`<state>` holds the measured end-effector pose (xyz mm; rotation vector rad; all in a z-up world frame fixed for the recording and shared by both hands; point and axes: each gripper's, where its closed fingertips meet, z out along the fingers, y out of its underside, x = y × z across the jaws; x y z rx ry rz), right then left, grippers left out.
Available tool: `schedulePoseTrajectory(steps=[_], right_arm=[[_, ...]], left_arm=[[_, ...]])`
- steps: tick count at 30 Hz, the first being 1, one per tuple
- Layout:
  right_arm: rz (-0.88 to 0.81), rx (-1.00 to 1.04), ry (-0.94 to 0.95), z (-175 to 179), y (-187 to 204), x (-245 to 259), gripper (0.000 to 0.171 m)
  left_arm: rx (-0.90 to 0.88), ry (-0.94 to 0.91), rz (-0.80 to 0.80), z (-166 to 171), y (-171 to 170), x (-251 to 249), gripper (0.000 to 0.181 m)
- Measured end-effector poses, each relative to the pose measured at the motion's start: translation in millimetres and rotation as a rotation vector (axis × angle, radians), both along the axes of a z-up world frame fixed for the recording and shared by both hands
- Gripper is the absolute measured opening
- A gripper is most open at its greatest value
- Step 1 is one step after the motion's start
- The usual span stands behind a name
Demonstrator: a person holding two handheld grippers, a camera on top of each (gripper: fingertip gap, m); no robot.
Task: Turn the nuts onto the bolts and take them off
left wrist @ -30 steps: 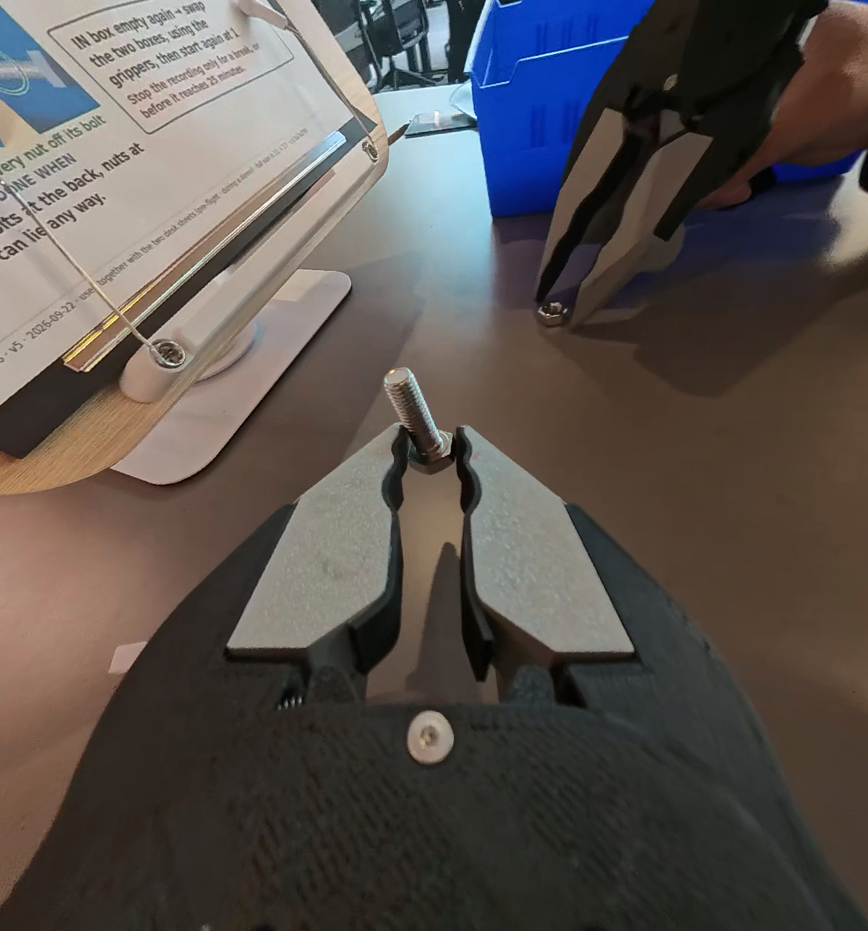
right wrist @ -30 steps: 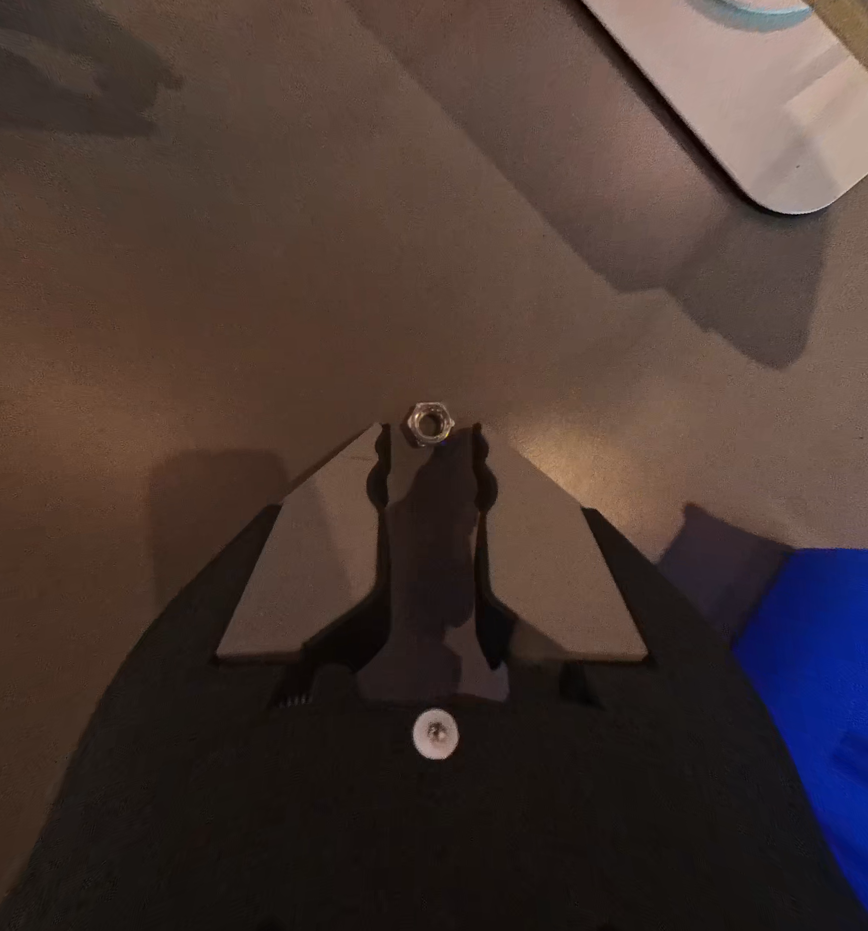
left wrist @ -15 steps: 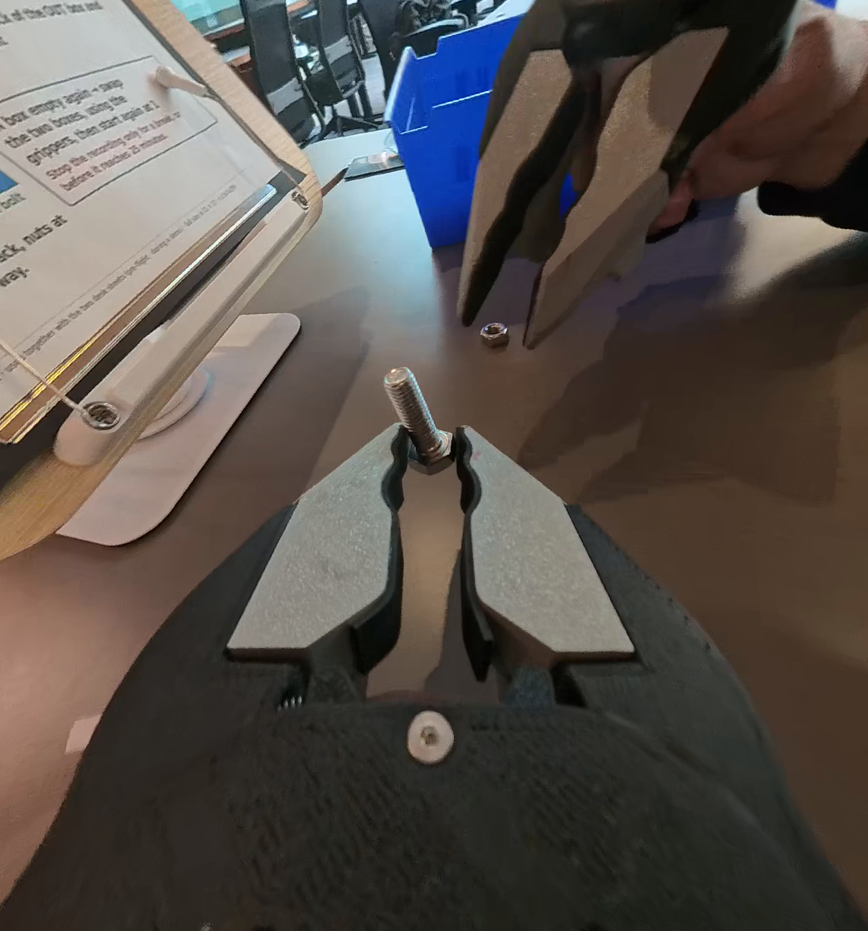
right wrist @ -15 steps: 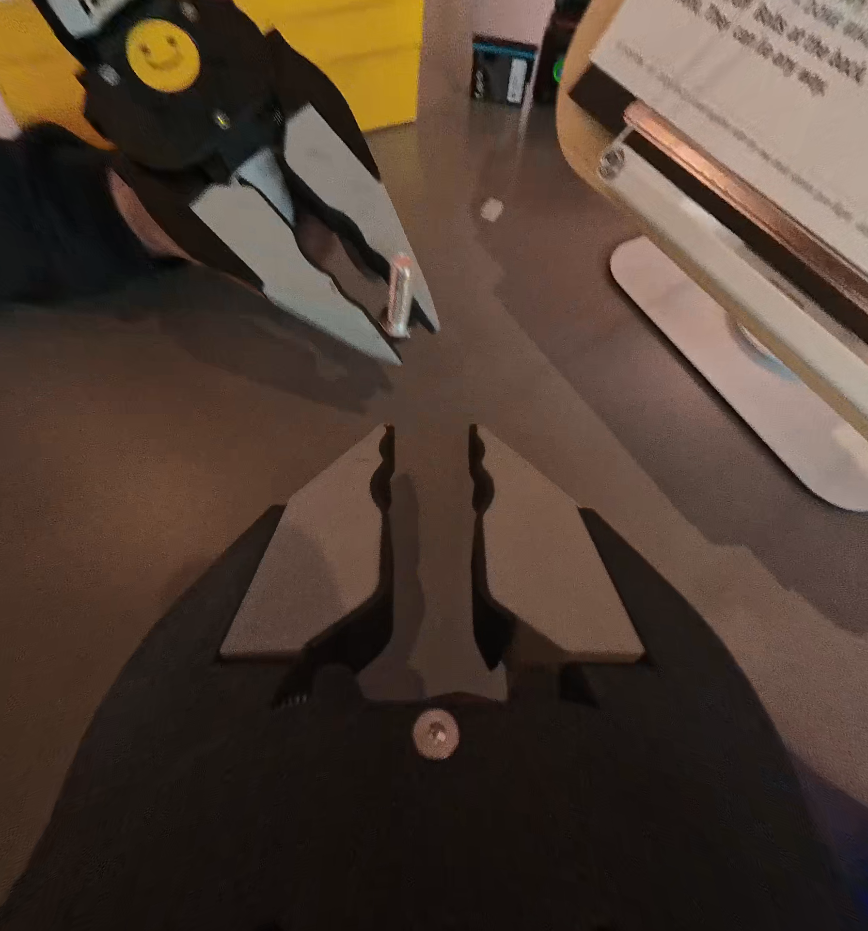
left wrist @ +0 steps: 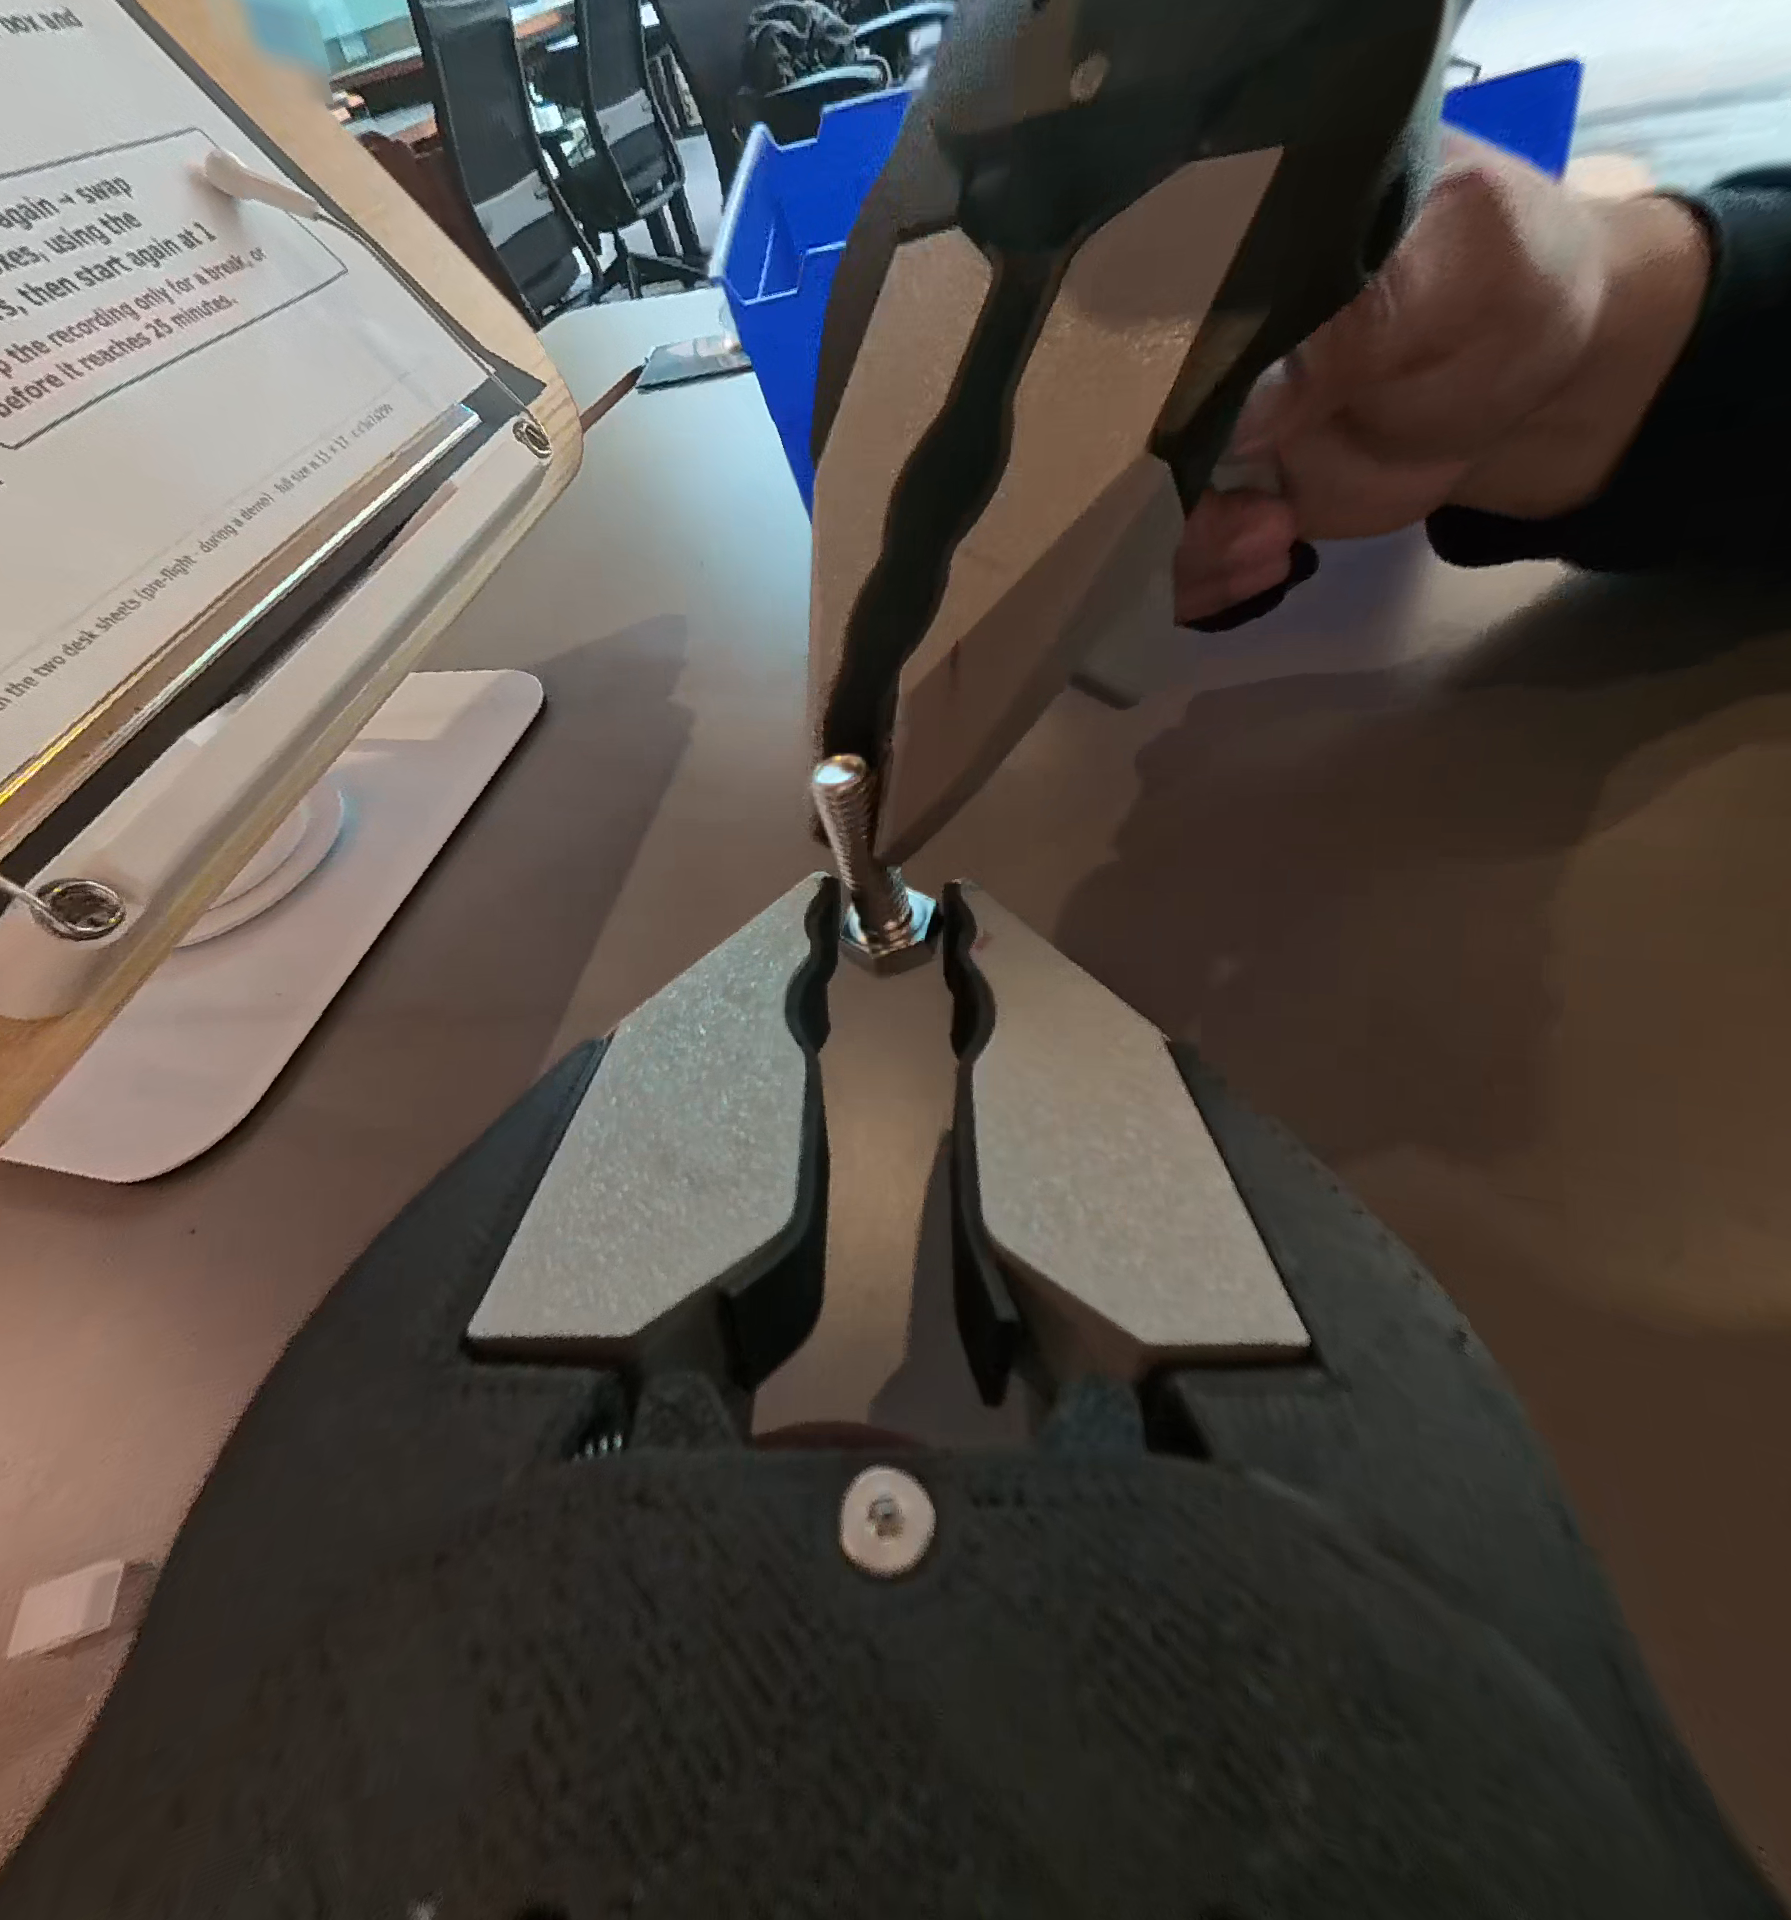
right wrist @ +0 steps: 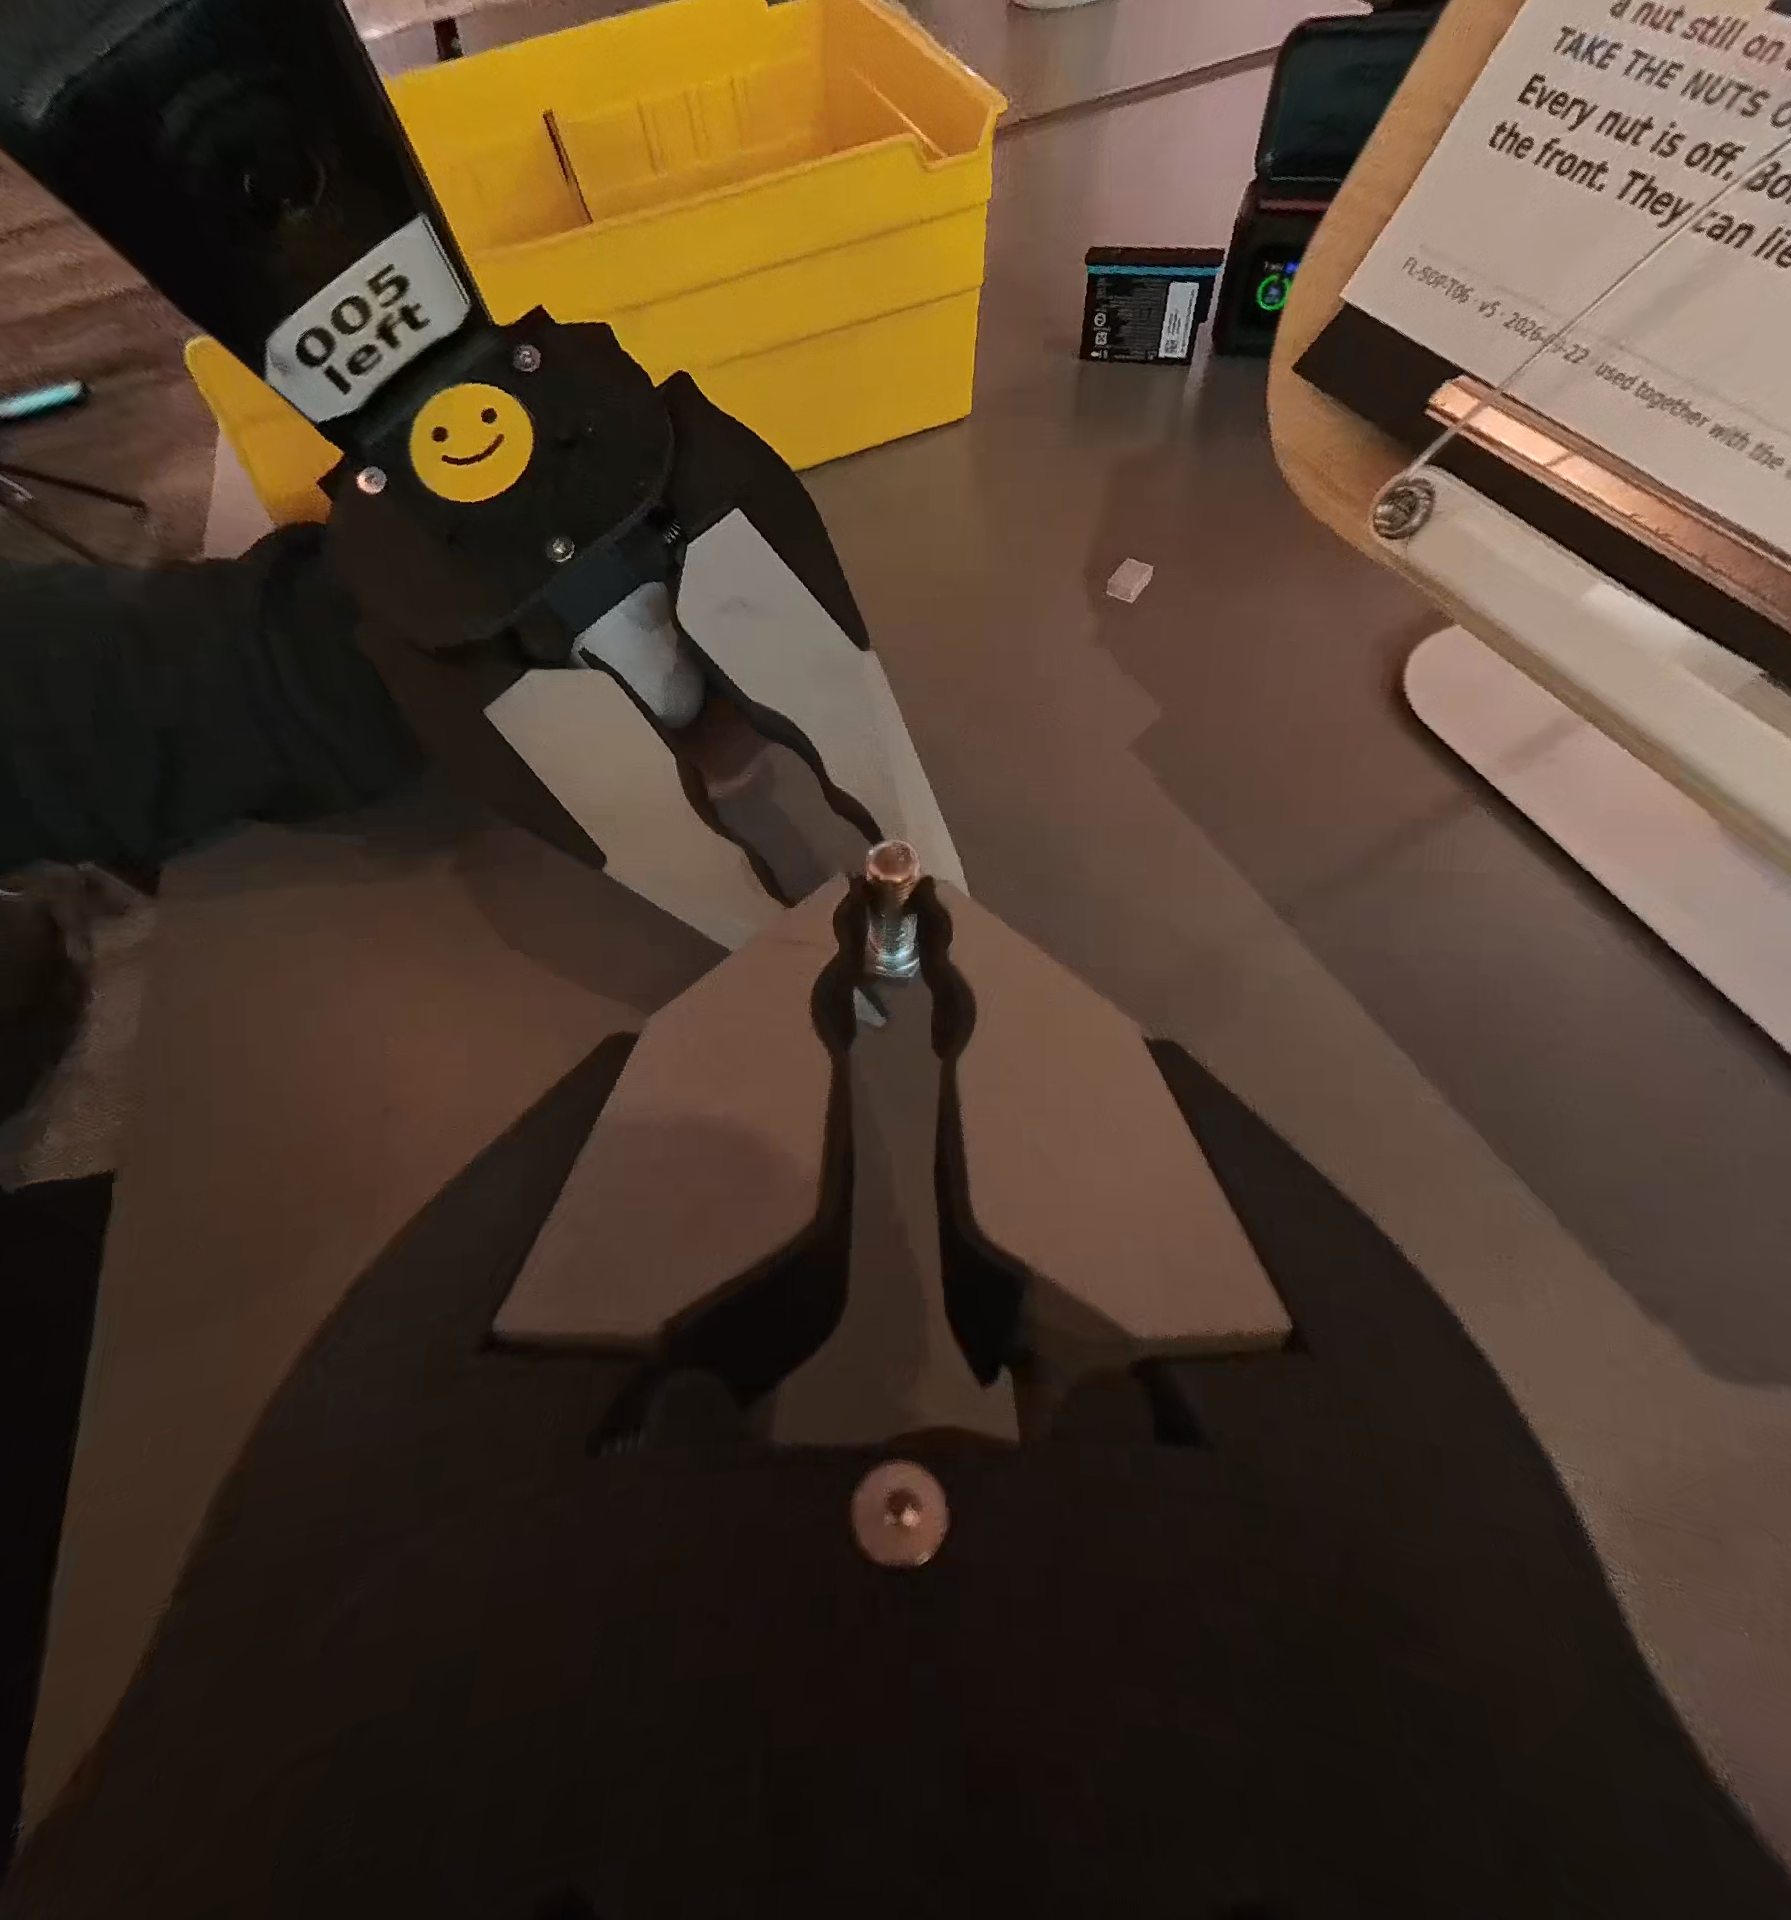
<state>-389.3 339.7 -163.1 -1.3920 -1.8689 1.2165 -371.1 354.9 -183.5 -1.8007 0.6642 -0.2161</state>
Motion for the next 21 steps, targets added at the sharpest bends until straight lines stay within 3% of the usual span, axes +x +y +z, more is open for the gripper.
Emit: schedulePoseTrajectory(steps=[5,21], right_arm=[[-0.015,-0.017,-0.002,-4.8,4.0,4.8,0.006],[0.007,-0.023,0.012,-1.7,-5.2,5.3,0.006]], left_arm=[[-0.009,-0.095,-0.015,6.7,-2.5,-0.8,0.014],[-0.041,-0.142,-0.044,6.7,-4.9,5.3,0.009]])
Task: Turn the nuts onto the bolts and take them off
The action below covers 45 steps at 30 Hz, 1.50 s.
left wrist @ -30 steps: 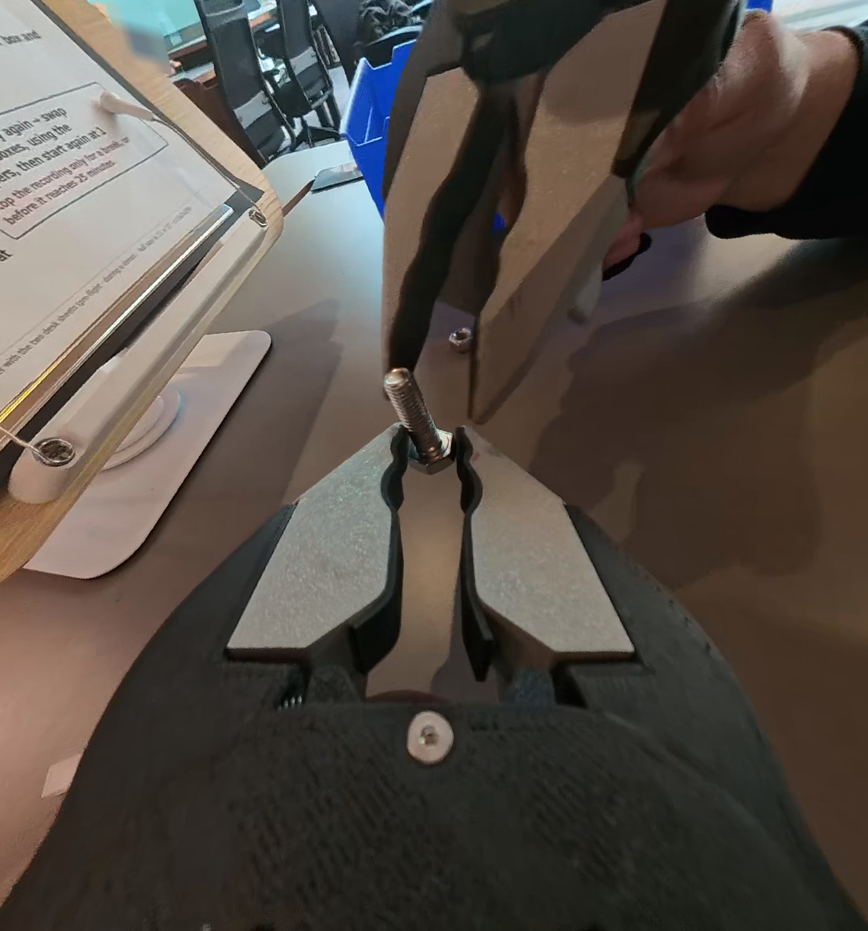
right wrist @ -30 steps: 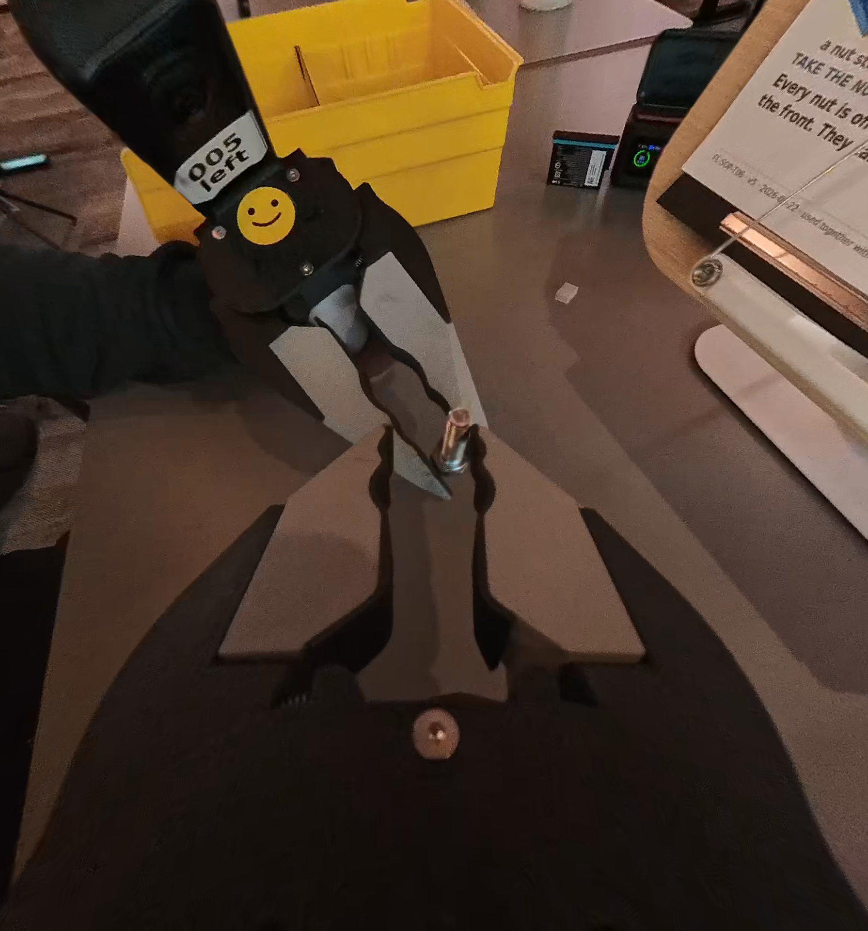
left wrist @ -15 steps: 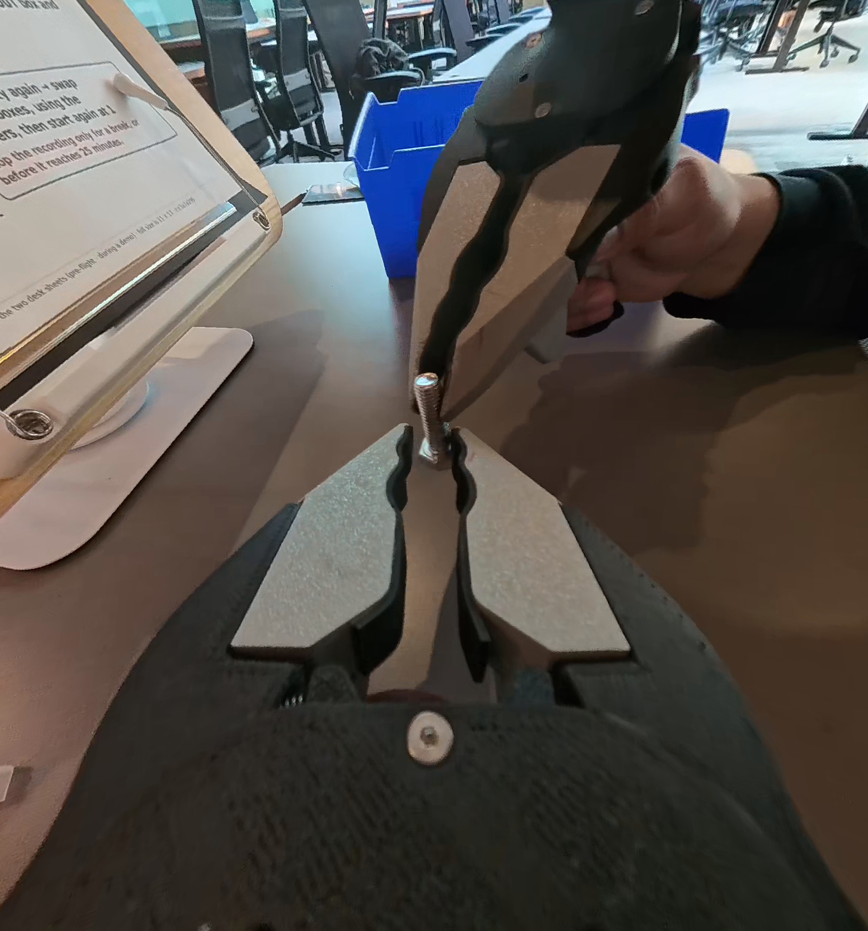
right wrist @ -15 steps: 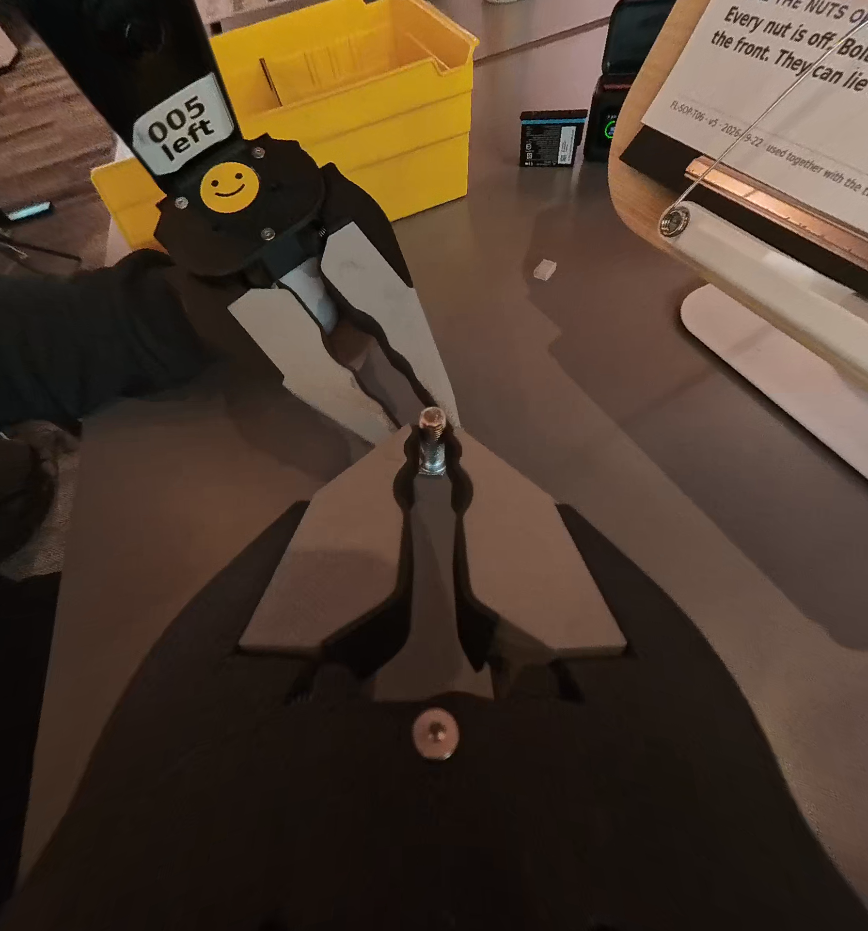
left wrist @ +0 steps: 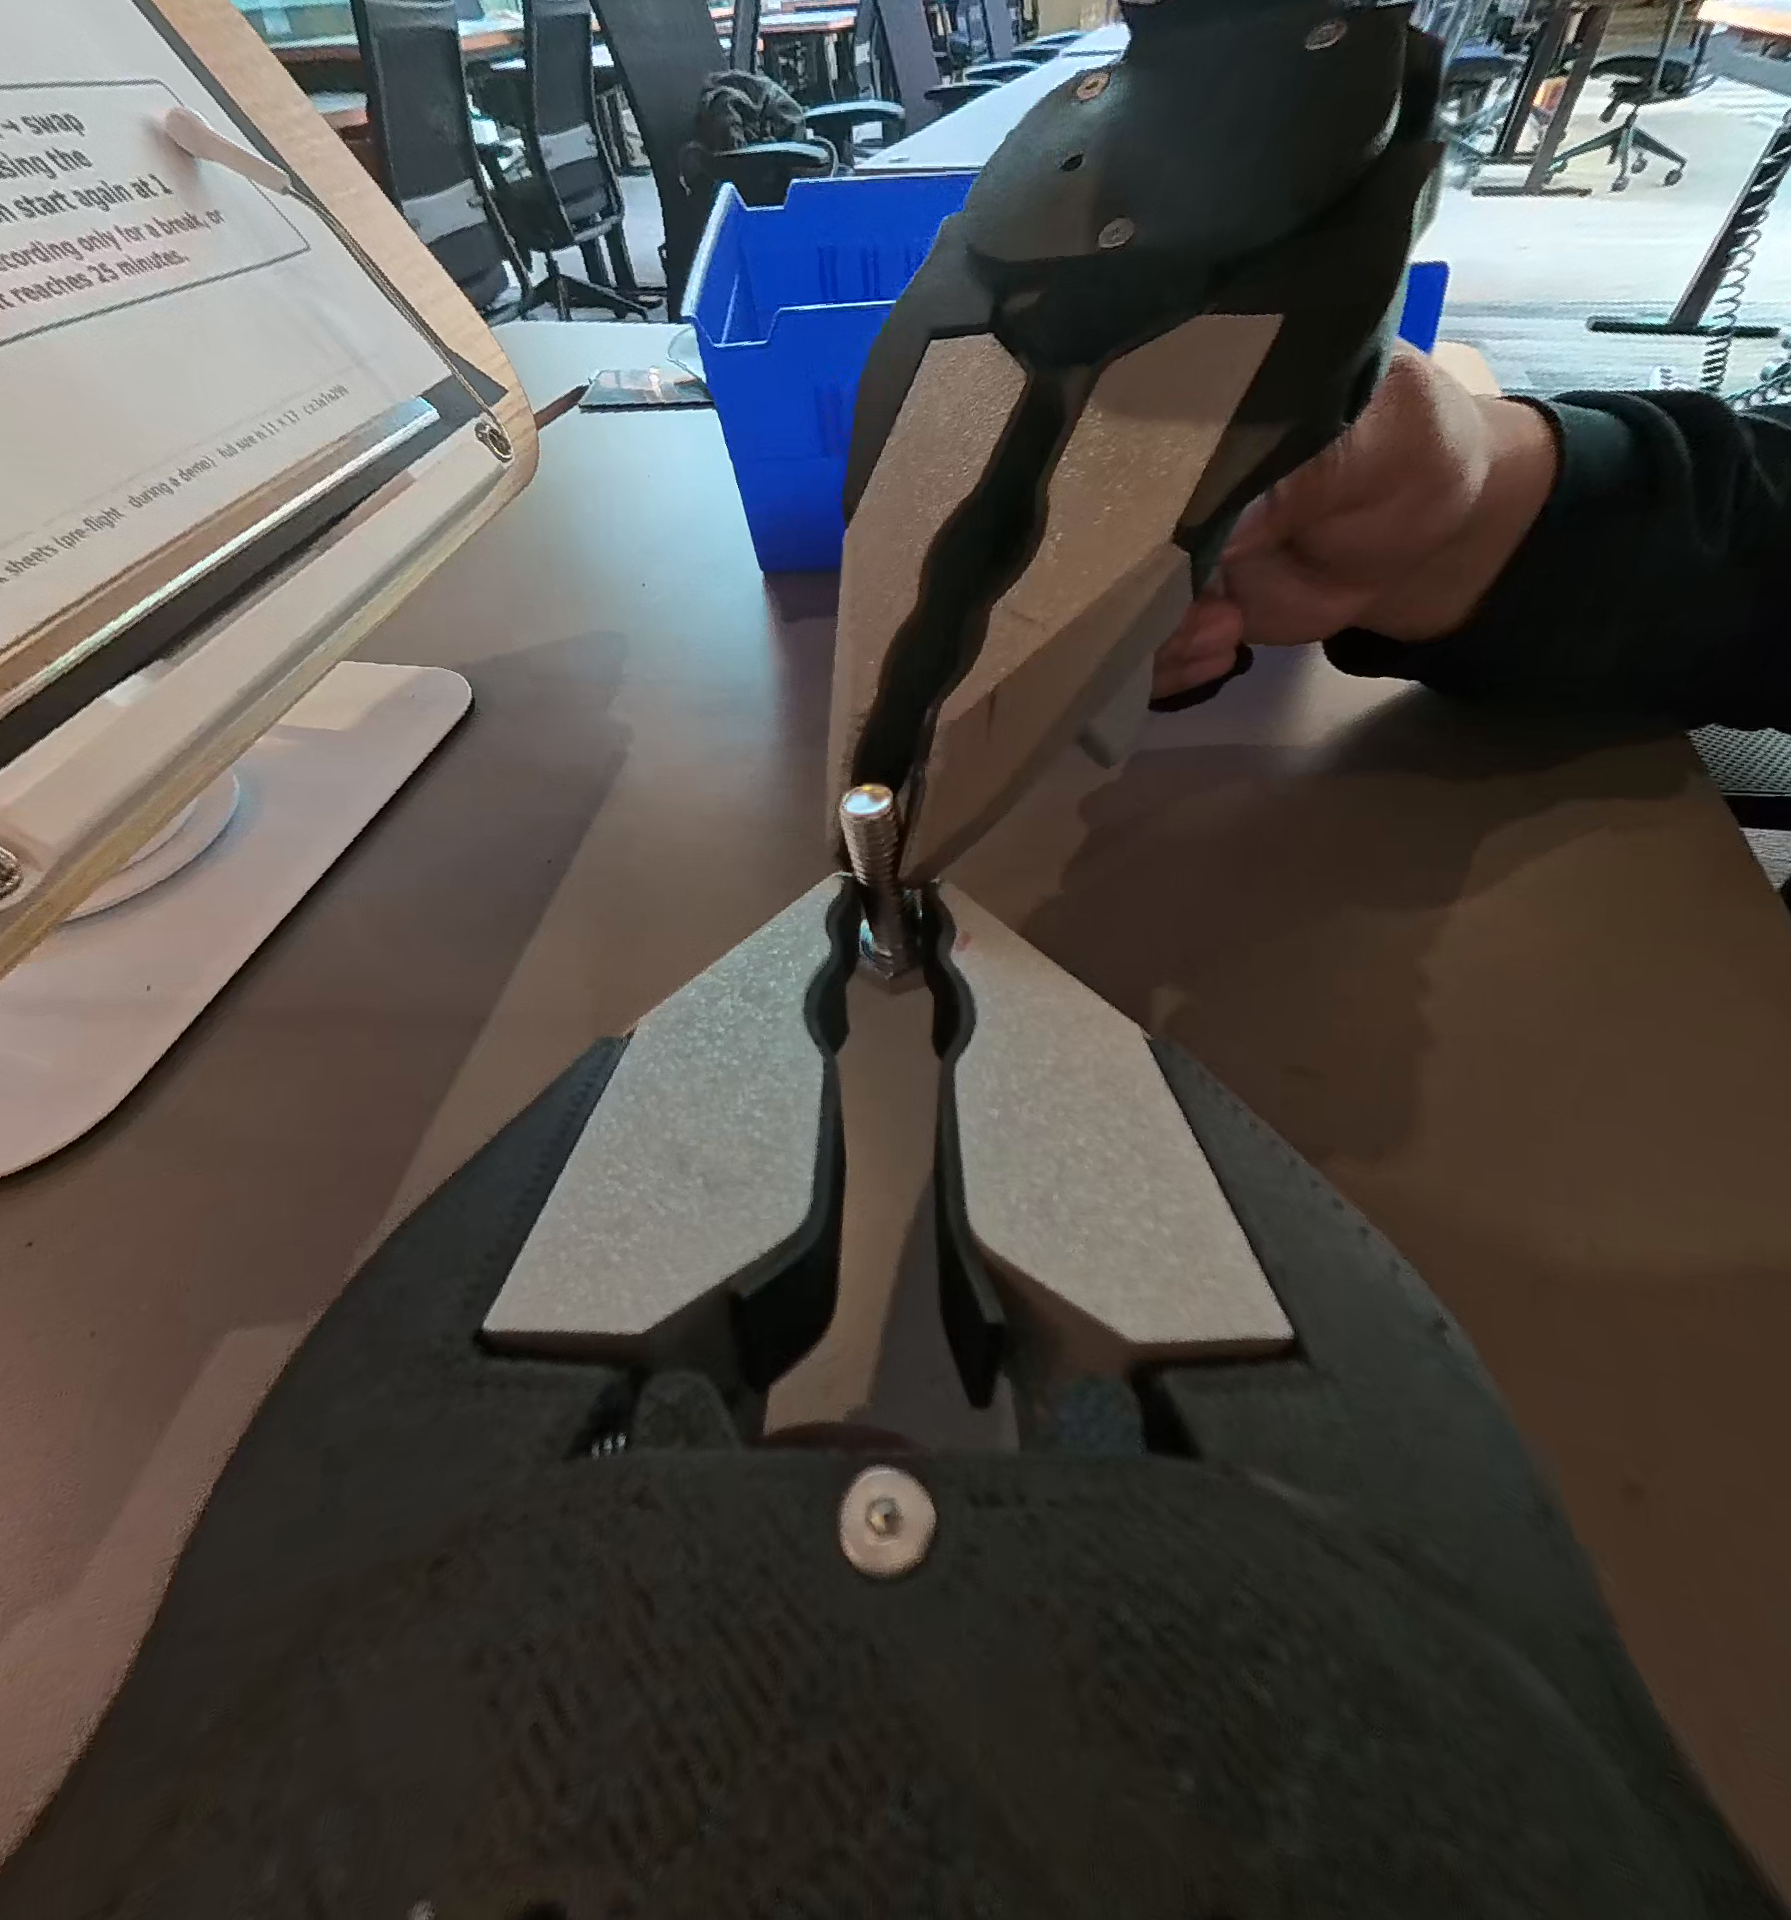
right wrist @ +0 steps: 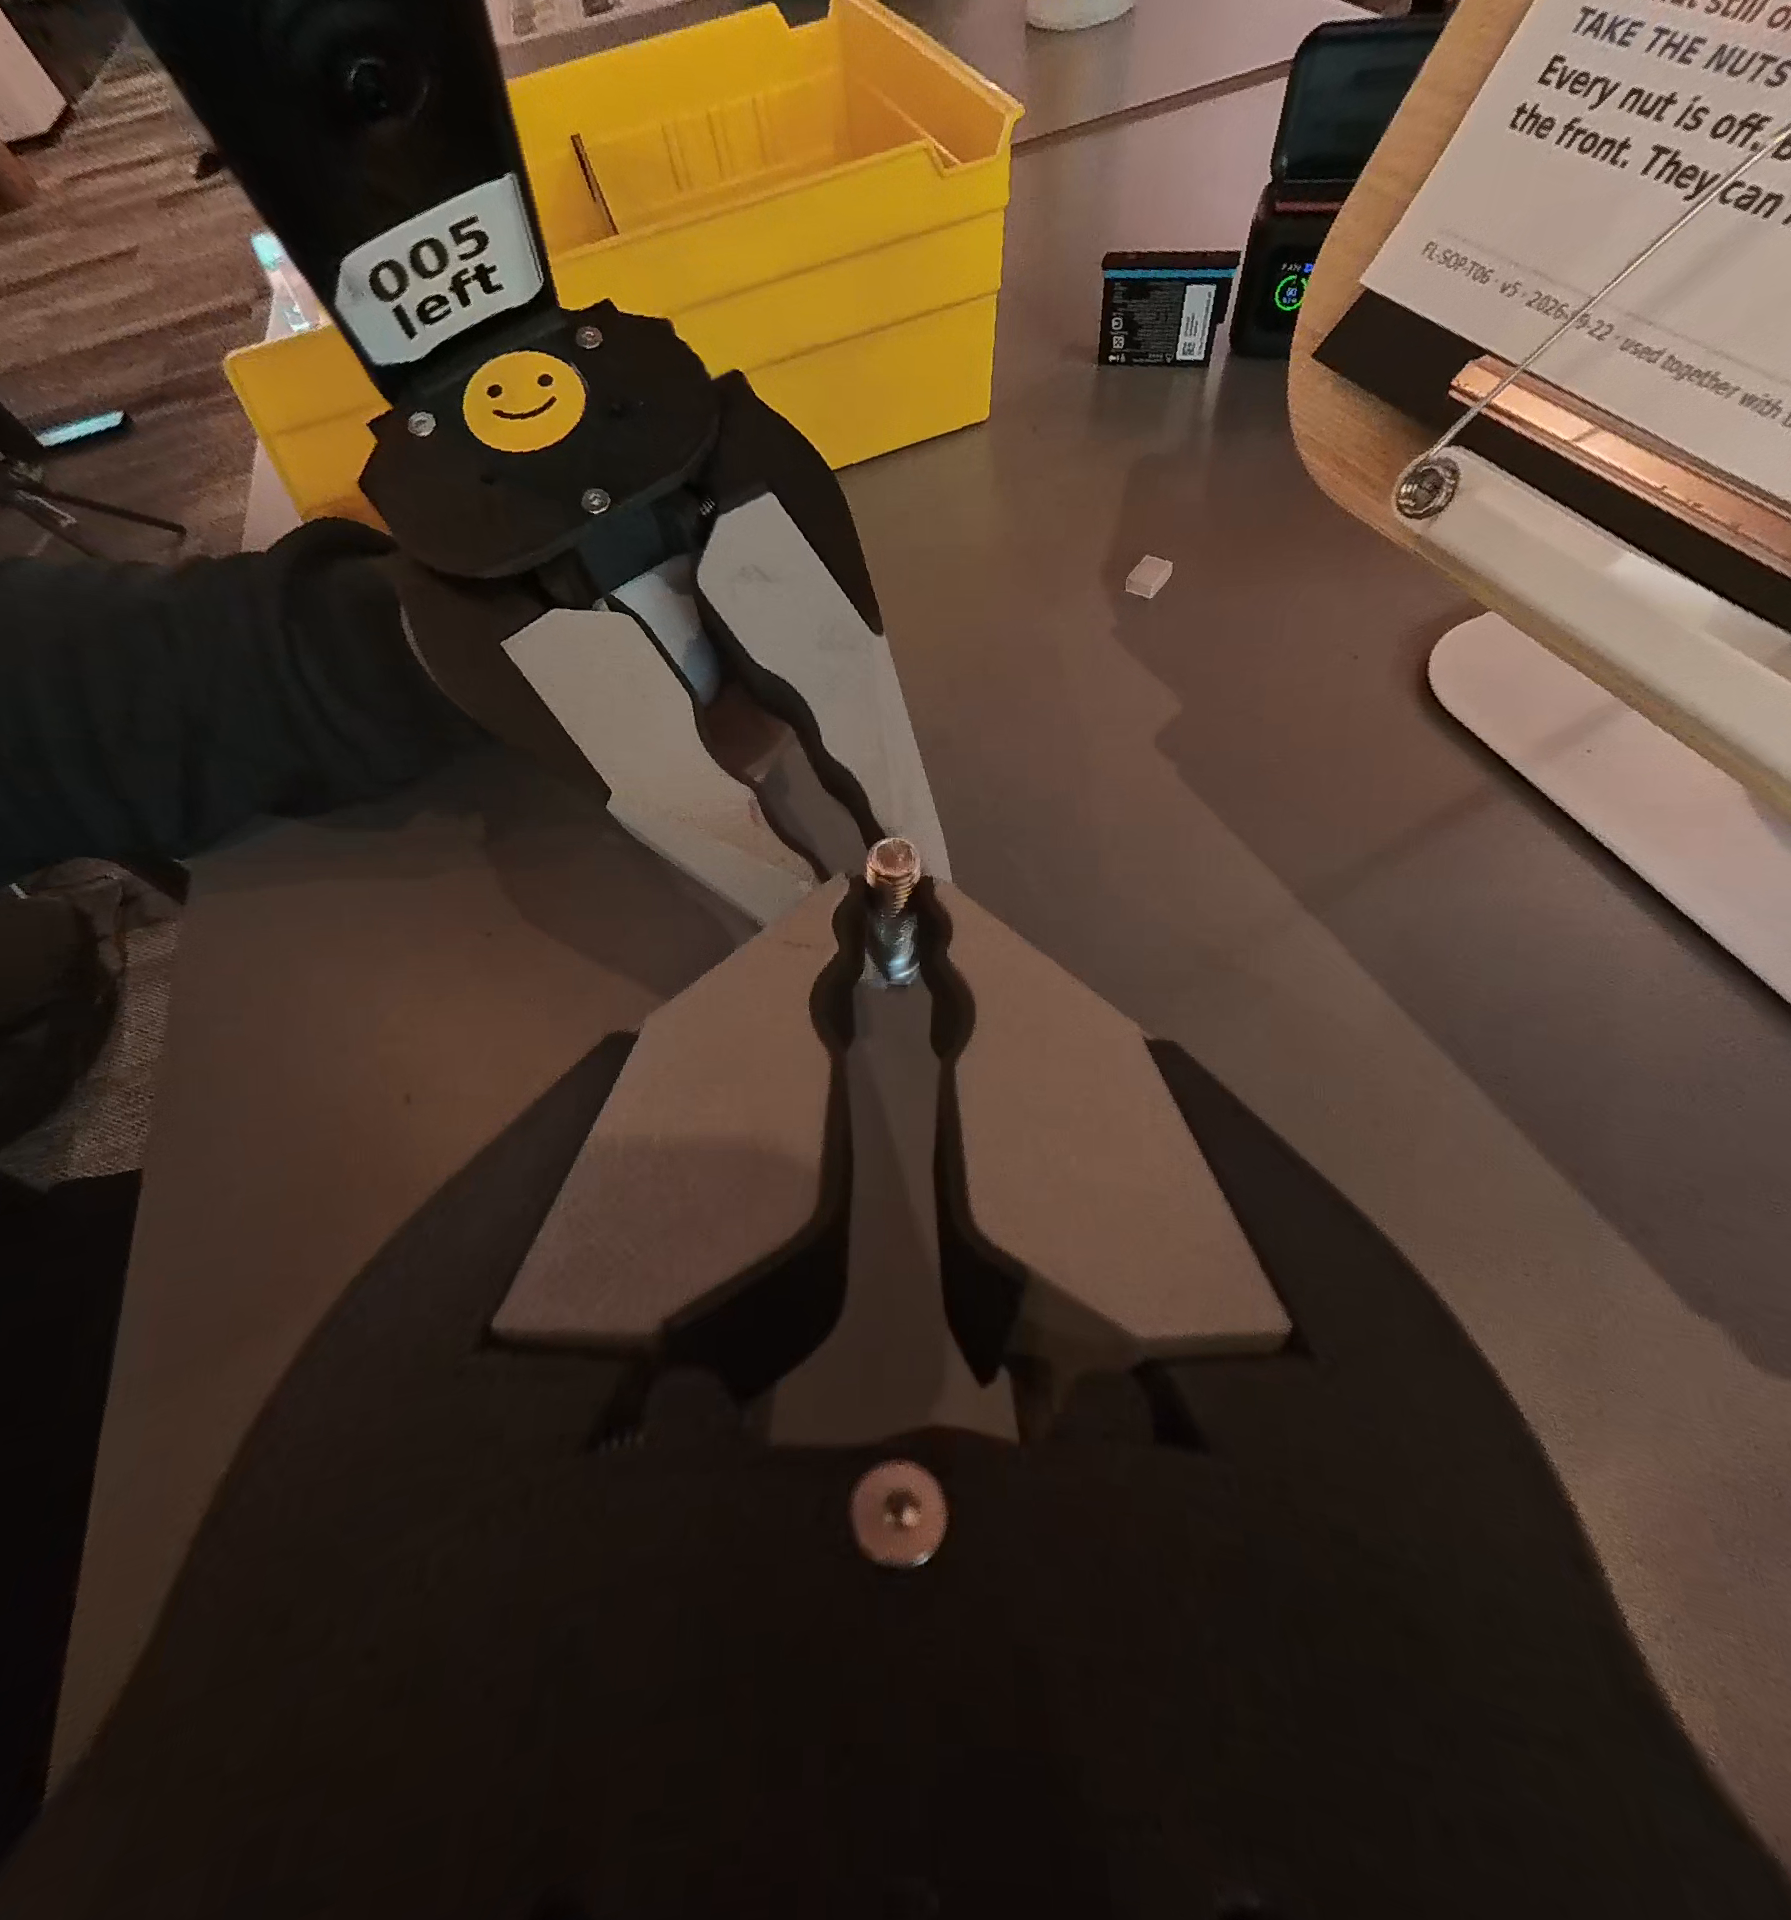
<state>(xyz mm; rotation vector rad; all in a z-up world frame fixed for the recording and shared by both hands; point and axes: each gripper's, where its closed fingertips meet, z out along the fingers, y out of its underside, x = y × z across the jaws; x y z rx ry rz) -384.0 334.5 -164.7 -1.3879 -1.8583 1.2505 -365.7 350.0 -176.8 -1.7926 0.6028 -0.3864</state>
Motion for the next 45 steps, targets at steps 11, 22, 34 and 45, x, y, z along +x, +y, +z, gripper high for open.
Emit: schedulePoseTrajectory(steps=[11,22,34,45], right_arm=[[-0.206,0.306,-0.123,-18.2,76.3,32.0,0.023],[-0.297,0.274,-0.291,-72.3,118.7,80.8,0.028],[-0.387,0.203,-0.306,-78.1,115.6,74.8,0.029],[-0.389,0.193,-0.267,-59.5,108.6,61.7,0.015]], left_arm=[[0.034,-0.016,0.057,5.5,4.3,-14.1,0.008],[0.053,-0.033,0.101,9.2,6.9,-24.4,0.008],[0.05,-0.02,0.114,8.0,8.0,-25.3,0.008],[0.072,-0.009,0.163,9.8,11.0,-32.4,0.007]])
